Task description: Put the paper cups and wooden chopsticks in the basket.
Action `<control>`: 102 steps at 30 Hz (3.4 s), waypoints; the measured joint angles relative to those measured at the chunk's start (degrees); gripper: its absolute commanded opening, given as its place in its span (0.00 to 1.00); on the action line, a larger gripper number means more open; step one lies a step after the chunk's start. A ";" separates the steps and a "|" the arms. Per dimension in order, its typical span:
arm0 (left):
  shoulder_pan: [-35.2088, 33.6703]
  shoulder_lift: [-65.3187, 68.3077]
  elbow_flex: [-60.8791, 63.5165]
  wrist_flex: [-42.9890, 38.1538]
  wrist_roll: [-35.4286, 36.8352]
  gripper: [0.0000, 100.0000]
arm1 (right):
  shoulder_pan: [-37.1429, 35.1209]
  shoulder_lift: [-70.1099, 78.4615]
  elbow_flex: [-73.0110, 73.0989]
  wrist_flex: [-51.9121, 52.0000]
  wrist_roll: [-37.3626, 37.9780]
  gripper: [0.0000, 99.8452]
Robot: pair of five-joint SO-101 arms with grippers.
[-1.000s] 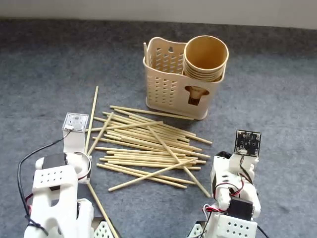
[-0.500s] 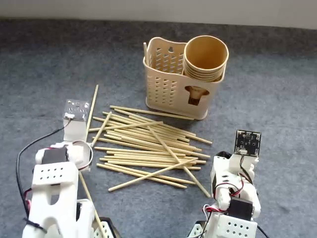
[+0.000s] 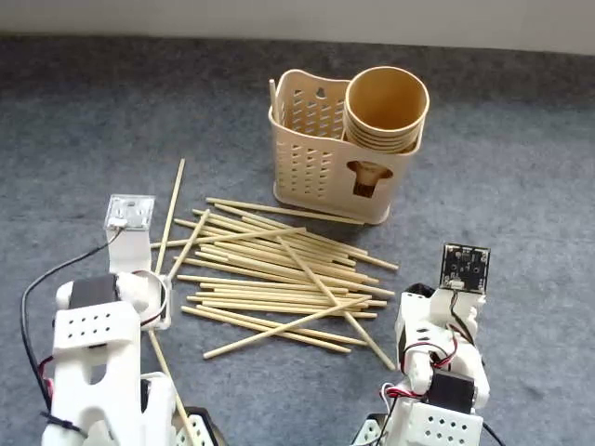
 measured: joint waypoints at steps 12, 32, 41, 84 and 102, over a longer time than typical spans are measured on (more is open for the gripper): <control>-3.78 0.00 6.86 -4.13 -2.02 0.11 | 0.00 0.00 0.00 0.00 0.00 0.01; 3.96 0.00 8.97 -13.36 -1.93 0.01 | 0.00 0.00 0.00 0.00 0.00 0.01; 10.81 0.00 1.85 -13.71 3.08 0.01 | 0.00 0.00 0.00 0.00 0.00 0.01; 12.40 28.66 -33.58 -15.03 3.69 0.08 | 0.00 0.00 0.00 0.00 0.00 0.01; 3.43 49.49 -42.73 -10.02 3.08 0.16 | 0.00 0.00 0.00 0.00 0.00 0.01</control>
